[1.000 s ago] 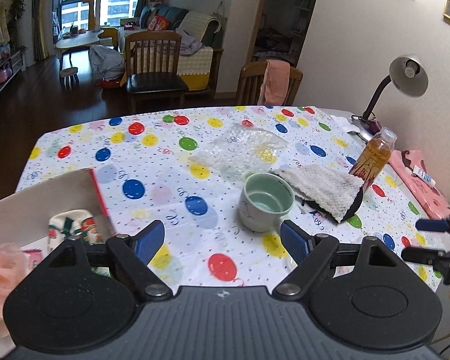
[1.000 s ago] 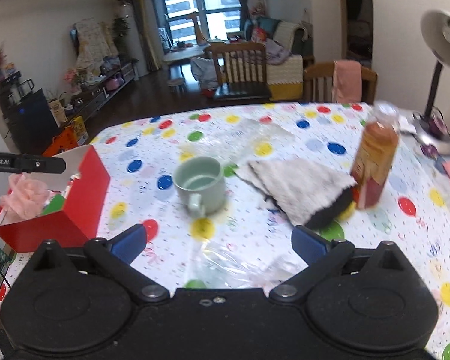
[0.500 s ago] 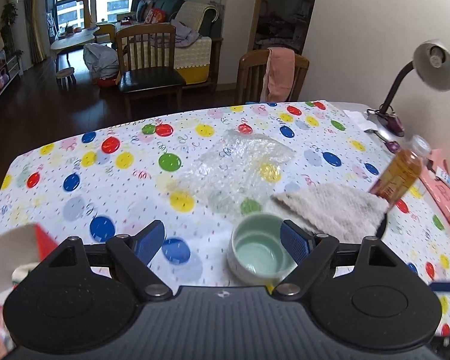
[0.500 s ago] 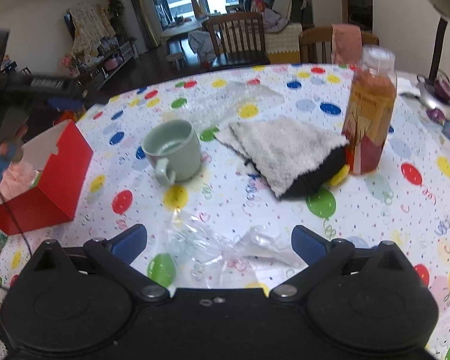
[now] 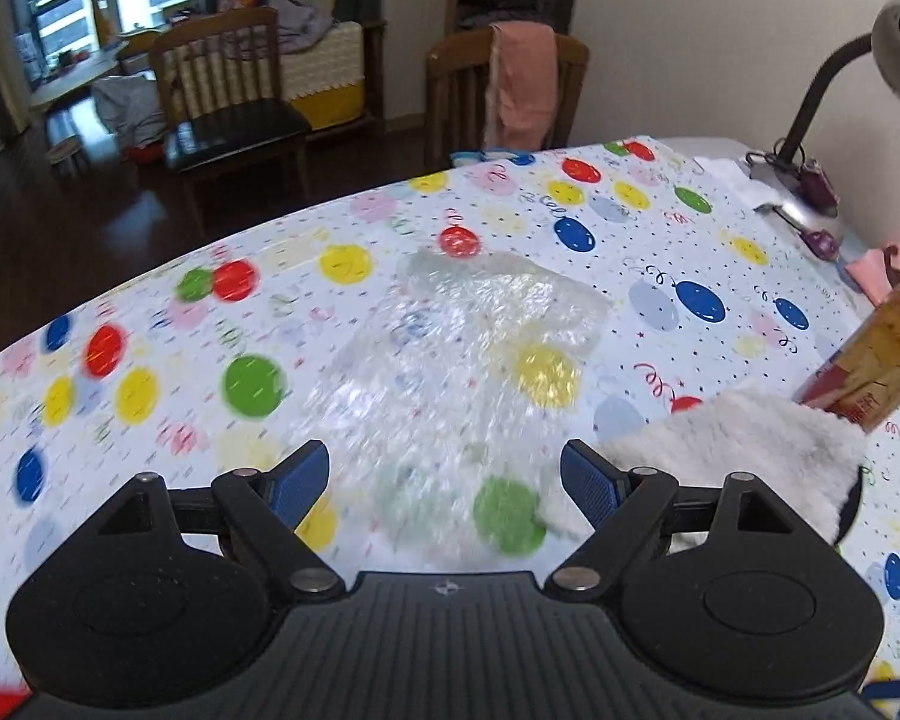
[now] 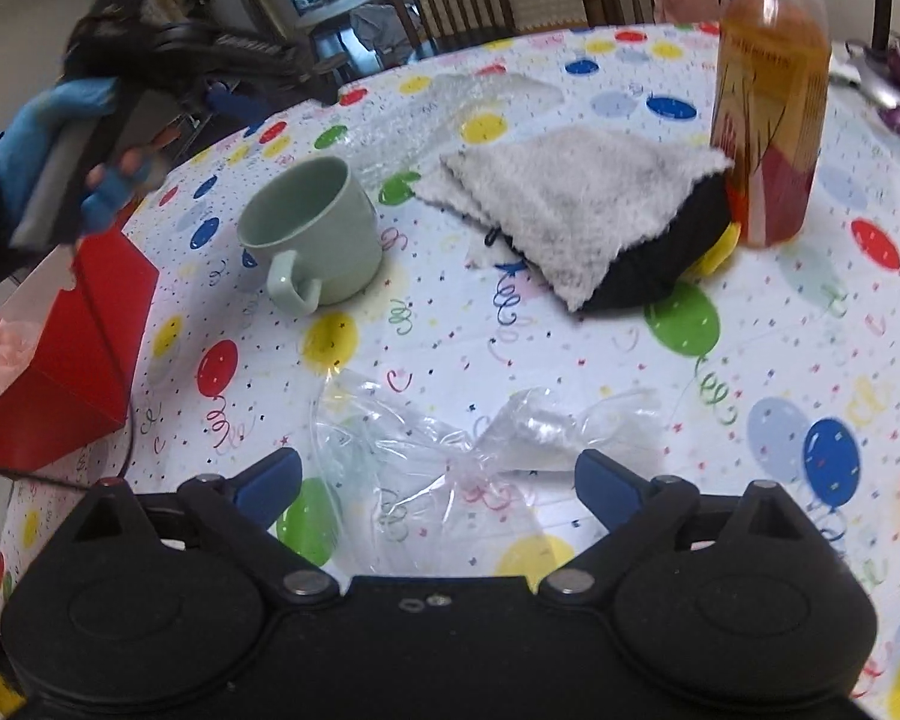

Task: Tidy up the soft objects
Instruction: 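Move the left gripper to the bubble wrap while the right approaches the clear plastic bag, then close the left gripper on the bubble wrap while the right grasps the plastic bag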

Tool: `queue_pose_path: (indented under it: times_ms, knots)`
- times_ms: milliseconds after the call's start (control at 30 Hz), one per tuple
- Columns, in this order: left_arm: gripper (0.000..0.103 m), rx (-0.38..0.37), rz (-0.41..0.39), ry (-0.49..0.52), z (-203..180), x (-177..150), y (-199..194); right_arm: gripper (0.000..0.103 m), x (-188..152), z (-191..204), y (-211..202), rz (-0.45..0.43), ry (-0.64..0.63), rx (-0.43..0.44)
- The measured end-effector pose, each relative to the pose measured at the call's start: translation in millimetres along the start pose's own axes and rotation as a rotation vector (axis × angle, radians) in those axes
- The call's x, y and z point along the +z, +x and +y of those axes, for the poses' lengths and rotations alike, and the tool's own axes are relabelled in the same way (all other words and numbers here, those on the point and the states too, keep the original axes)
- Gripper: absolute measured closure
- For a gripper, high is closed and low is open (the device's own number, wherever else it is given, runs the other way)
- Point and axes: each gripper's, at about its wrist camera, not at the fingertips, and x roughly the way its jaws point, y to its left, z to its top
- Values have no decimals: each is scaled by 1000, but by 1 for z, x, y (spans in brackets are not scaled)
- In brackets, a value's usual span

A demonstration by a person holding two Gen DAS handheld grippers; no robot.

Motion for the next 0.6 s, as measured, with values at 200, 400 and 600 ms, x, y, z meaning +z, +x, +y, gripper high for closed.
queue_pose_path:
  times_ms: [200,400,600]
  knots:
    - [19,-27,60,16,-3,24,59,8,-1,1,19,45,20,-16]
    - [19,19,130,0,5,27,105,10,0,3,28,56,17,-27]
    - [19,39,162,-5,10,24,124,10,1,5,36,62,-2,-47]
